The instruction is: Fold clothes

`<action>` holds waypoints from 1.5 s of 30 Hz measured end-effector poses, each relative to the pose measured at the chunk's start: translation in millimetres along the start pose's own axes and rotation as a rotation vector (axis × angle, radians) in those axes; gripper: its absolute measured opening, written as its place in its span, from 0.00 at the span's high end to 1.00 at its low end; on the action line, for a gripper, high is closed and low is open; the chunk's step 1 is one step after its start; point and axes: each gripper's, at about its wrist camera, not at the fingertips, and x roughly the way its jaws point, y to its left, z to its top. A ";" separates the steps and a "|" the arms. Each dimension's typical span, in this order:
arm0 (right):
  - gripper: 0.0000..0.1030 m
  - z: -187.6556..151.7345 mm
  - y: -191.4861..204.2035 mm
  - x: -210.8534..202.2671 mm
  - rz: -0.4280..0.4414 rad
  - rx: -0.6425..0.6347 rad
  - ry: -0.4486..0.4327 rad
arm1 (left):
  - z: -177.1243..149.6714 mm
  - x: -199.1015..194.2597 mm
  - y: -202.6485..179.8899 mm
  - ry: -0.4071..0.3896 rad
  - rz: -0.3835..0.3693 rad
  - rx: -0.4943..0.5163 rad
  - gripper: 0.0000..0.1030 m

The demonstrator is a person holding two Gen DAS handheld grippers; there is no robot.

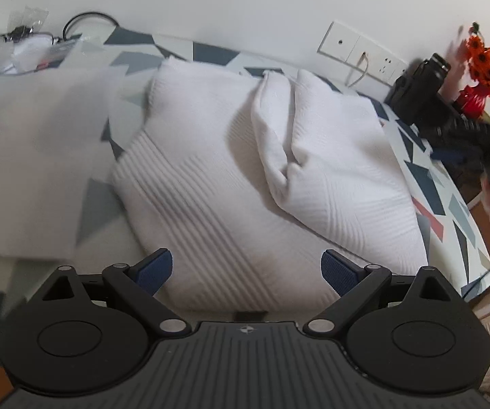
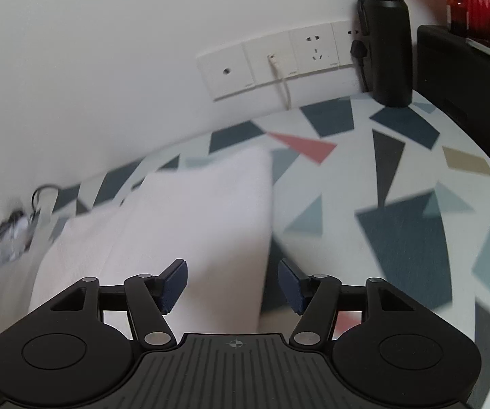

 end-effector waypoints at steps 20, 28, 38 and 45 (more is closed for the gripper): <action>0.85 80.8 -43.2 171.5 0.153 -0.062 0.179 | 47.2 70.1 -33.3 0.055 0.407 -0.068 0.52; 0.87 43.7 -109.0 111.7 0.082 0.100 0.137 | 108.4 124.1 -36.9 0.075 0.399 0.089 0.45; 0.89 -109.5 -112.9 -21.8 -0.047 0.402 0.068 | 169.6 177.3 -40.0 0.076 0.220 0.329 0.42; 0.87 -181.7 -52.8 -64.3 -0.175 0.528 0.012 | 181.9 188.0 -39.7 0.073 0.131 0.430 0.38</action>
